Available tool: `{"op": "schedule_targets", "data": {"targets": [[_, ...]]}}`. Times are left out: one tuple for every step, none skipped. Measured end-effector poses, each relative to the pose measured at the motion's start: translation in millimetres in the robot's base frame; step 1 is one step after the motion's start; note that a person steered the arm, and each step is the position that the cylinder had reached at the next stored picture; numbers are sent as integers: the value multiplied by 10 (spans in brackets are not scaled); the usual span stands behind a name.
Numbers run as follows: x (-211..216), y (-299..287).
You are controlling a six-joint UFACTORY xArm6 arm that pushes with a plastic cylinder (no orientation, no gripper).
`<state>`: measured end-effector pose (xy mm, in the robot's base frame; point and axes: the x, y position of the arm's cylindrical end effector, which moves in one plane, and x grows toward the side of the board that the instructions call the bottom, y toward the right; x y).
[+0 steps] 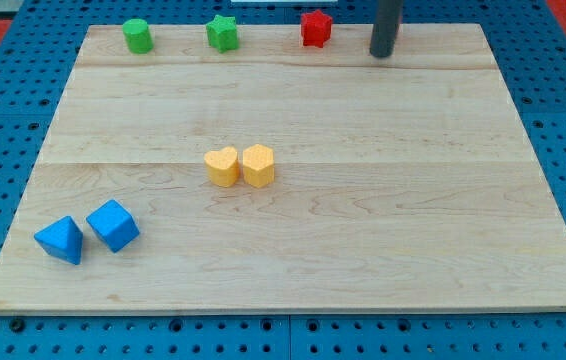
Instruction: Separate the yellow hexagon from yellow heart
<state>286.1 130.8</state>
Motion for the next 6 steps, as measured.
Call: {"op": "schedule_targets", "data": {"targets": [[702, -11], [1338, -252], [1757, -606], [2087, -1057], [1970, -1754], [1489, -2054]]}}
